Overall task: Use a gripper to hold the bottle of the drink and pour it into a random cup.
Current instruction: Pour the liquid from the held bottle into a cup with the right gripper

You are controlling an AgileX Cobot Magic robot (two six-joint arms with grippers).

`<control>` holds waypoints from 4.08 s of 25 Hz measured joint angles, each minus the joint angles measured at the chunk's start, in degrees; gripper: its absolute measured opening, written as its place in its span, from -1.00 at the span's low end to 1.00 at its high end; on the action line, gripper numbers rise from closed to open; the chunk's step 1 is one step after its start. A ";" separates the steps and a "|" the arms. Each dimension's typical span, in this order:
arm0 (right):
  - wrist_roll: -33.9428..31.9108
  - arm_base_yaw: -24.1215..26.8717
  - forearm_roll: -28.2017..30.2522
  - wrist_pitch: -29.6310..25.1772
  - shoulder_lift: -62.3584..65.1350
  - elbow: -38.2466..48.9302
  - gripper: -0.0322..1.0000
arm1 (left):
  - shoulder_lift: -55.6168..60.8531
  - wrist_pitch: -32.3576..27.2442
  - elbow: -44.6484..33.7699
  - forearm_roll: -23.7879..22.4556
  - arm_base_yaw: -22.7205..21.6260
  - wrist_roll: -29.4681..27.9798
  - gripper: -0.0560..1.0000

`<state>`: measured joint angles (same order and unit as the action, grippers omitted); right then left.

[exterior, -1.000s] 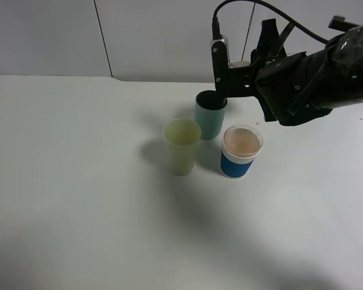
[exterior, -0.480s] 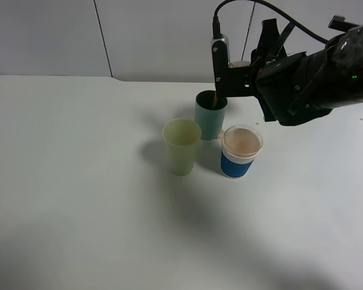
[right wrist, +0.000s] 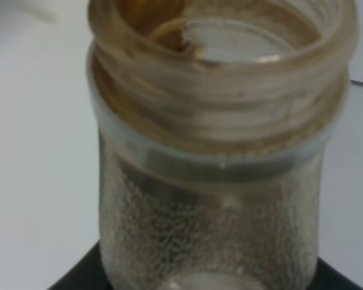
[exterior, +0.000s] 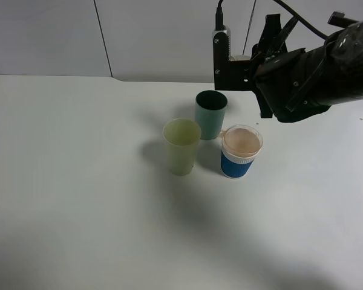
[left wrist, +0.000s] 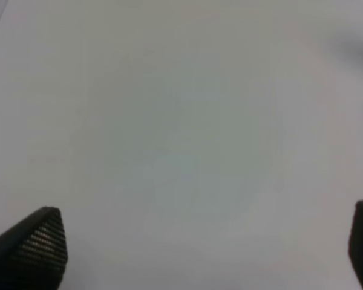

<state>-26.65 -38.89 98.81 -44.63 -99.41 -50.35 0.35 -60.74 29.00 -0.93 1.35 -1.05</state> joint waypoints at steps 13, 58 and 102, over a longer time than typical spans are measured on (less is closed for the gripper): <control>2.09 -0.86 -0.04 -1.34 -3.01 -3.91 -0.25 | 0.00 0.00 0.00 0.00 0.00 0.00 0.86; 10.12 -1.29 -0.04 -5.15 -3.19 -3.96 -0.25 | 0.00 0.00 0.00 0.00 0.00 0.00 0.86; 22.92 -1.29 0.01 -6.80 -3.19 -4.02 -0.25 | 0.00 0.00 0.00 0.00 0.00 0.00 0.86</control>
<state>-3.73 -40.18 98.82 -51.43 -102.60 -54.37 0.35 -60.74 29.00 -0.93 1.35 -1.05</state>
